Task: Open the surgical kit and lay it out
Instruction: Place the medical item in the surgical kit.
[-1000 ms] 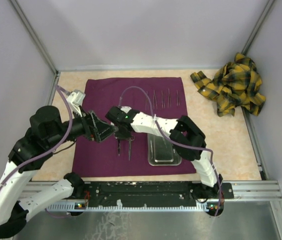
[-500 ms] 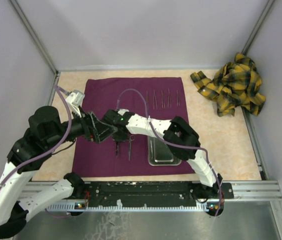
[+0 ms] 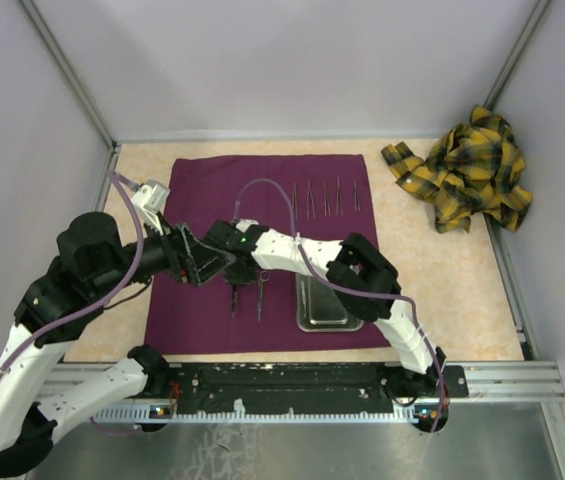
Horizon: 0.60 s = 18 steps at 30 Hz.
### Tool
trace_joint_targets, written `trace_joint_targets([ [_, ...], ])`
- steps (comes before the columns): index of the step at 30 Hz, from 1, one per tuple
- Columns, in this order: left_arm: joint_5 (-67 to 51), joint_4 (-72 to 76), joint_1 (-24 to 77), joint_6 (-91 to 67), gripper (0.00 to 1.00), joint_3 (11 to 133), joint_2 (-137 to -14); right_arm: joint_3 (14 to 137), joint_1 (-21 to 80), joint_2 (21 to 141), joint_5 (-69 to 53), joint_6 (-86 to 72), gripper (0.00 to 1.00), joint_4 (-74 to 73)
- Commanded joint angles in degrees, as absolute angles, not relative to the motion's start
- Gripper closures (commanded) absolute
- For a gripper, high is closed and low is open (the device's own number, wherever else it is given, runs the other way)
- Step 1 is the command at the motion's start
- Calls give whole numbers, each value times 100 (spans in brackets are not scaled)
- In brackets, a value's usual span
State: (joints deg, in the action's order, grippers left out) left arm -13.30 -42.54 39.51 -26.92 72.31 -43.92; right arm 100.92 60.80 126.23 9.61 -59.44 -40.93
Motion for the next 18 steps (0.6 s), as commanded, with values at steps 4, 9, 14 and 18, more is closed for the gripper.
trace_joint_targets([
  [4,-1252,-4288,3964,-2580,11,7301,-4339,10190,6183,12670,1057,-6051,82,-3945],
  [9,-1218,-4302,3964,-2568,11,7309,-4335,10178,6179,12667,1041,-6047,71,-3908],
  [14,-1141,-4371,3964,-2542,10,7371,-4350,10142,6189,12632,1004,-6047,67,-3836],
  [18,-1099,-4411,3964,-2534,10,7469,-4391,10032,6187,12482,1000,-6051,67,-3661],
])
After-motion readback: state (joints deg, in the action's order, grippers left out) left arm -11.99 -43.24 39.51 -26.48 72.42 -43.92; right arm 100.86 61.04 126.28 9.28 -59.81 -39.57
